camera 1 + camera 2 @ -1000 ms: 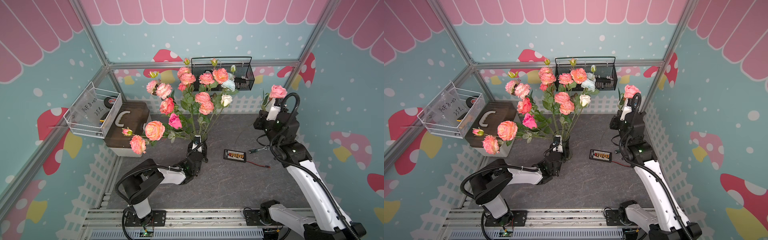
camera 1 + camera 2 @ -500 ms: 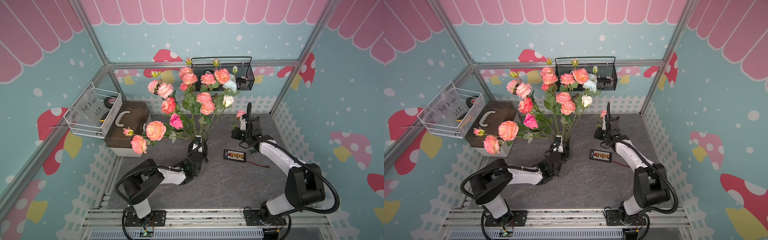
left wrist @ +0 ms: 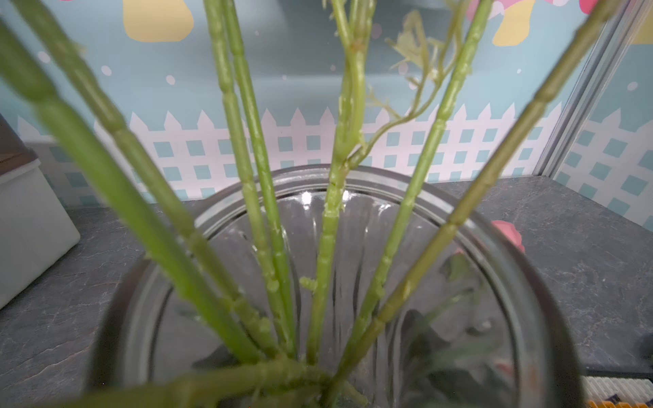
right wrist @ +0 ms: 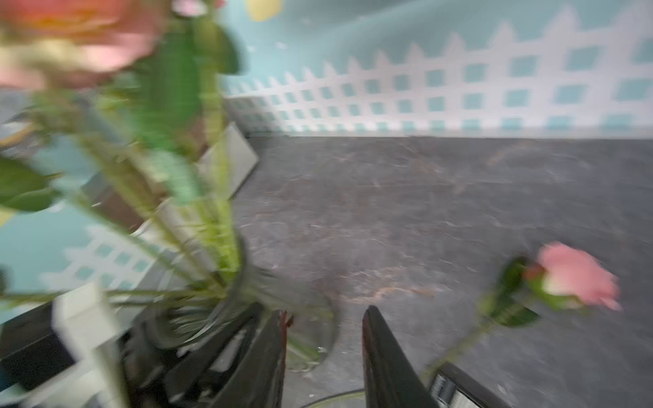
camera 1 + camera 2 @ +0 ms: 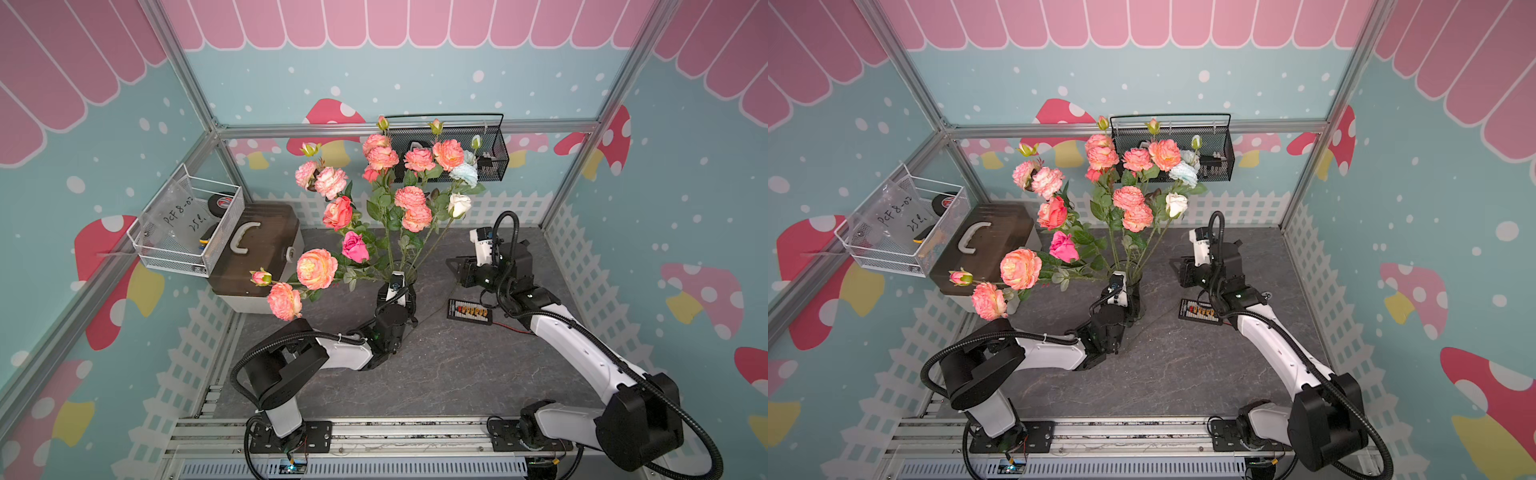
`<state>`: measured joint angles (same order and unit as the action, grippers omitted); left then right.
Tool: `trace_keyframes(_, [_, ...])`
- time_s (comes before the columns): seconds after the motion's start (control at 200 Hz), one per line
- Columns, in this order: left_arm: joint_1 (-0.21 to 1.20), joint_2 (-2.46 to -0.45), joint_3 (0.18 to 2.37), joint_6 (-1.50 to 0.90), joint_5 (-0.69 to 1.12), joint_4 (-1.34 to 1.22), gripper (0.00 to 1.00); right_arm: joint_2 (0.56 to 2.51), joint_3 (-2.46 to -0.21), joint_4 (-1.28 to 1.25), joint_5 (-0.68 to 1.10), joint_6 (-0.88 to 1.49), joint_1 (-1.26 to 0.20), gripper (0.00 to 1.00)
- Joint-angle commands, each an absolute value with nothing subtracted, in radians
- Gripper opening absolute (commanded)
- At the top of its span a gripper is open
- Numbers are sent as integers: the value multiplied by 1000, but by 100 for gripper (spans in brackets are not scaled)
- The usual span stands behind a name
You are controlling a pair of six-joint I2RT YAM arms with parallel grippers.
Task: Pick out pink flowers from the vase
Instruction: Place the flower at the center of the board, then pick up the flower from the vase.
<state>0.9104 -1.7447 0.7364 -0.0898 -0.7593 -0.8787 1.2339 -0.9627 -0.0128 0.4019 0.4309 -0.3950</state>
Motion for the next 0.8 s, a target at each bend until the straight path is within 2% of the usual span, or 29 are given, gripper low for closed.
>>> trace_keyframes(0.0, [925, -1786, 725, -98, -718, -754, 0, 1204, -995, 5, 573, 270, -503, 34])
trace_keyframes(0.215, [933, -1789, 720, -80, -716, -762, 0, 1307, -1166, 41, 589, 207, -617, 36])
trace_keyframes(0.41, [937, -1793, 721, -81, -718, -771, 0, 1457, -1347, 202, 606, 88, -681, 39])
trace_keyframes(0.65, [937, -1802, 722, -81, -724, -784, 0, 1510, -1377, 235, 566, 66, -729, 41])
trace_keyframes(0.796, [937, -1807, 729, -86, -718, -782, 0, 1552, -1419, 237, 559, 56, -736, 38])
